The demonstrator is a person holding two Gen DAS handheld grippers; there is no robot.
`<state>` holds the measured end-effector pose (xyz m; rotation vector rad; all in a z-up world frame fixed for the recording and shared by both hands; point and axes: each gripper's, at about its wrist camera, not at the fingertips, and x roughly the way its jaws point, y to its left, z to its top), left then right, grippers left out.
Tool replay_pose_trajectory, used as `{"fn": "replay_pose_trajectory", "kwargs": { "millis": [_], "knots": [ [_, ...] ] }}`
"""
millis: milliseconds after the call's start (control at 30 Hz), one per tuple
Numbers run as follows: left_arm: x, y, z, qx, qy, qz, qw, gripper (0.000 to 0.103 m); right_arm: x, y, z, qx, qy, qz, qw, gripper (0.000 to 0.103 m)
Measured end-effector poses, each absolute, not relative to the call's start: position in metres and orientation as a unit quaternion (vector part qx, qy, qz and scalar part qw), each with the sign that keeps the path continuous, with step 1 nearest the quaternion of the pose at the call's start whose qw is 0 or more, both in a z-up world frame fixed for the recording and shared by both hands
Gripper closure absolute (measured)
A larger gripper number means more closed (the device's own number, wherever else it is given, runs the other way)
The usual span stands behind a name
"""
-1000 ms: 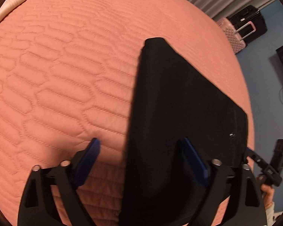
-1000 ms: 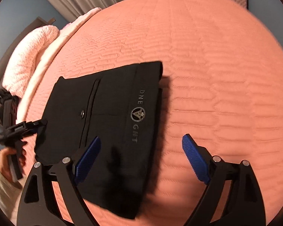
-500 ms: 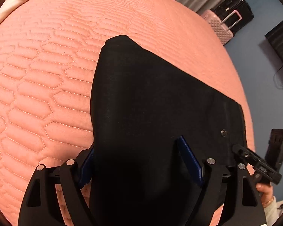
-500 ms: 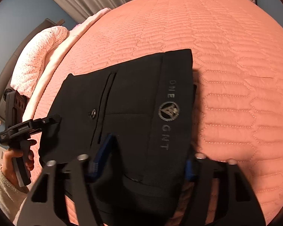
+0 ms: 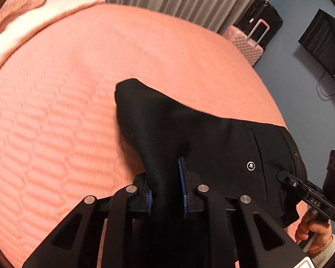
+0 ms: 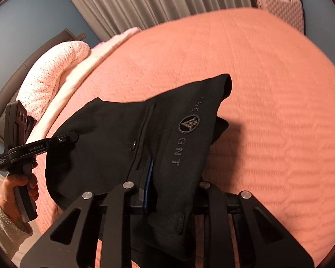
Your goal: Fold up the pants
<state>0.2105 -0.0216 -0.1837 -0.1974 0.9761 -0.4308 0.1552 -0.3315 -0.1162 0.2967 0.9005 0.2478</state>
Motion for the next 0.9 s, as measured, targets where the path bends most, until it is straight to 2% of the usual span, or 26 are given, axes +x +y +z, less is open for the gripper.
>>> {"fn": "replay_pose_trajectory", "kwargs": {
  "millis": [67,333,533,600,633,667,733,900],
  "knots": [
    [0.220,-0.025,-0.174,-0.090,0.452,-0.205,0.863,0.094,0.167,-0.330,-0.107,0.134,0.420,0.121,0.889,0.082],
    [0.280,-0.044,-0.157,-0.062,0.426,-0.204,0.879,0.094,0.238,-0.332,-0.094,0.106,0.383,0.095,0.913,0.082],
    [0.338,-0.066,-0.159,-0.045,0.416,-0.202,0.885,0.091,0.280,-0.359,-0.113,0.129,0.383,0.065,0.912,0.082],
    [0.354,-0.067,-0.179,-0.040,0.445,-0.194,0.873,0.086,0.293,-0.373,-0.138,0.156,0.422,0.063,0.891,0.078],
    [0.357,-0.064,-0.189,-0.037,0.457,-0.184,0.870,0.075,0.297,-0.379,-0.149,0.160,0.440,0.050,0.882,0.073],
    [0.357,-0.059,-0.201,-0.033,0.470,-0.175,0.865,0.071,0.297,-0.390,-0.159,0.161,0.454,0.032,0.876,0.062],
    [0.349,-0.047,-0.209,-0.037,0.471,-0.171,0.865,0.068,0.283,-0.405,-0.159,0.177,0.438,0.030,0.881,0.061],
    [0.307,-0.014,-0.189,0.004,0.436,-0.125,0.891,0.069,0.242,-0.409,-0.116,0.119,0.382,0.002,0.917,0.058]
  ]
}}
